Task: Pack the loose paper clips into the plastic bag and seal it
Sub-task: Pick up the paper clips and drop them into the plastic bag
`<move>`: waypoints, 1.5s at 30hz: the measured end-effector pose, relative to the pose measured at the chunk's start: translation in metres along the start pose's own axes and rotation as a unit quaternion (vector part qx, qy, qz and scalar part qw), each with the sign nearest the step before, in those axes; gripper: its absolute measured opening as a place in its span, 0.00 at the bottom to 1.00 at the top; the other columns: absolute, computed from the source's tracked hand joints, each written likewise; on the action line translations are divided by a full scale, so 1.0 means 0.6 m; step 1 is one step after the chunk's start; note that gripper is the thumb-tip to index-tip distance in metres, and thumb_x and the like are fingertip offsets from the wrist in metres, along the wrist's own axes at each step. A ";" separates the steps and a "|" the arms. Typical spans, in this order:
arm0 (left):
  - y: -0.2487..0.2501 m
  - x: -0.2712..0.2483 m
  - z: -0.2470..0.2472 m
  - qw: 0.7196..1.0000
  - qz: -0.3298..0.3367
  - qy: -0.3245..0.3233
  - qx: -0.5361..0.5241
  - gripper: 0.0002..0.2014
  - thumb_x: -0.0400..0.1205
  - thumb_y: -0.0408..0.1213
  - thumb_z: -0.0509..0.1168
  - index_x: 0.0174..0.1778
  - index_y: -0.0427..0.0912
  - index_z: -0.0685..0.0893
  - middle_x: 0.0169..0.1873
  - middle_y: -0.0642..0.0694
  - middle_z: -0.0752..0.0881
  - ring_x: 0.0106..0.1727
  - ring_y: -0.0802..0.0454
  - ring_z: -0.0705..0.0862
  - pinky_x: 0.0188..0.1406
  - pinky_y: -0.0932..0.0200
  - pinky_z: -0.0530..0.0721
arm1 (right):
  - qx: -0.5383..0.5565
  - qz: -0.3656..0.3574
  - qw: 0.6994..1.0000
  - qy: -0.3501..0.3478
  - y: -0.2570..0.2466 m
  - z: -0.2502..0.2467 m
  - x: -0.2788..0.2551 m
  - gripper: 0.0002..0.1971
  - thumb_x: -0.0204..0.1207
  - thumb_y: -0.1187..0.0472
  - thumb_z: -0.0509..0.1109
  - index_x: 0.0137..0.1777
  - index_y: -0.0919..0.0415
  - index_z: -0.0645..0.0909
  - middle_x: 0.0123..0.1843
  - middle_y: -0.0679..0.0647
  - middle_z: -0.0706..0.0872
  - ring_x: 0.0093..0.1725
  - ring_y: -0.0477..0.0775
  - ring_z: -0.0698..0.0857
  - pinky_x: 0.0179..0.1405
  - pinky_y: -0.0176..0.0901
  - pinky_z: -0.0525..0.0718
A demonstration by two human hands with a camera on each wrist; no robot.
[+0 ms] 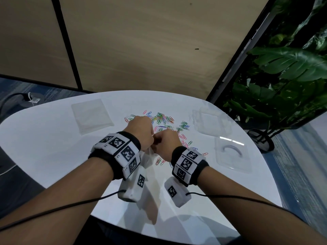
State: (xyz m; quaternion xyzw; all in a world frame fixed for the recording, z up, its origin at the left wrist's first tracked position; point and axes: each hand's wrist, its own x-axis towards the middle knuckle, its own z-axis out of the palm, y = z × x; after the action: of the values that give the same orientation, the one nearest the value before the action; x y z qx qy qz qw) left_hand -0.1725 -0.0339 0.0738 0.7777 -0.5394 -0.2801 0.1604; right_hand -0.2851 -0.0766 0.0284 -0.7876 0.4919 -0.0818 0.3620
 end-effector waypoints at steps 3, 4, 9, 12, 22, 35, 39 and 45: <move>-0.001 0.000 -0.001 1.000 0.001 0.000 0.001 0.12 0.79 0.24 0.64 0.52 0.32 0.91 0.45 0.34 0.92 0.46 0.38 0.93 0.52 0.46 0.92 | -0.033 -0.040 0.998 -0.038 -0.002 -0.002 -0.005 0.13 0.74 0.71 0.65 0.41 0.56 0.90 0.31 0.50 0.84 0.32 0.54 0.81 0.33 0.38 0.78; -0.002 0.000 -0.001 1.000 0.000 0.000 0.002 0.12 0.79 0.24 0.64 0.51 0.33 0.92 0.44 0.34 0.92 0.46 0.38 0.93 0.52 0.47 0.92 | -0.028 -0.044 0.997 -0.049 -0.001 -0.001 -0.007 0.13 0.73 0.71 0.66 0.40 0.54 0.90 0.33 0.50 0.86 0.34 0.55 0.84 0.33 0.40 0.81; -0.007 0.000 -0.003 1.000 -0.003 0.003 0.004 0.10 0.79 0.26 0.66 0.50 0.35 0.92 0.46 0.36 0.92 0.45 0.39 0.93 0.52 0.47 0.92 | -0.040 -0.089 0.995 -0.014 0.005 -0.003 -0.004 0.10 0.71 0.71 0.70 0.44 0.62 0.91 0.34 0.53 0.88 0.35 0.53 0.83 0.37 0.35 0.76; -0.009 0.001 -0.008 1.000 -0.006 -0.006 0.006 0.12 0.77 0.24 0.67 0.49 0.38 0.93 0.43 0.36 0.92 0.45 0.39 0.93 0.51 0.48 0.93 | -0.015 -0.115 0.992 -0.052 0.011 0.002 0.000 0.16 0.70 0.75 0.62 0.47 0.63 0.90 0.39 0.57 0.90 0.40 0.59 0.86 0.42 0.46 0.85; -0.029 -0.003 -0.026 1.000 -0.021 -0.008 0.006 0.14 0.79 0.23 0.66 0.58 0.34 0.90 0.46 0.35 0.94 0.48 0.38 0.93 0.54 0.47 0.92 | -0.134 0.109 0.985 0.008 0.112 -0.094 0.038 0.23 0.74 0.59 0.75 0.70 0.56 0.80 0.66 0.56 0.84 0.63 0.55 0.84 0.67 0.47 0.82; -0.032 -0.006 -0.031 0.998 -0.025 -0.015 0.047 0.14 0.78 0.22 0.67 0.58 0.32 0.89 0.51 0.35 0.91 0.48 0.39 0.93 0.54 0.46 0.92 | -0.299 0.182 0.935 -0.061 0.179 0.020 0.064 0.30 0.80 0.61 0.64 0.81 0.59 0.61 0.71 0.63 0.78 0.64 0.63 0.83 0.57 0.50 0.83; -0.033 -0.004 -0.029 0.999 -0.024 -0.009 0.047 0.13 0.80 0.24 0.65 0.59 0.33 0.88 0.52 0.35 0.91 0.49 0.39 0.93 0.55 0.46 0.92 | -0.394 0.080 0.915 -0.045 0.165 0.024 0.080 0.14 0.79 0.73 0.59 0.60 0.65 0.81 0.58 0.62 0.84 0.57 0.61 0.86 0.55 0.47 0.84; -0.031 0.000 -0.025 0.999 -0.022 -0.017 0.039 0.14 0.80 0.23 0.65 0.59 0.33 0.89 0.49 0.36 0.92 0.48 0.40 0.94 0.54 0.46 0.93 | -0.254 0.135 0.957 0.036 0.184 -0.008 0.092 0.09 0.75 0.65 0.69 0.46 0.59 0.91 0.46 0.57 0.91 0.41 0.55 0.88 0.45 0.40 0.89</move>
State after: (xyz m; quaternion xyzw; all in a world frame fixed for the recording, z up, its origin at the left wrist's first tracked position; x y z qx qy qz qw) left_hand -0.1493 -0.0276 0.0755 0.7900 -0.5355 -0.2755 0.1150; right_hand -0.3388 -0.1532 -0.0527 -0.7761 0.6111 0.0674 0.1400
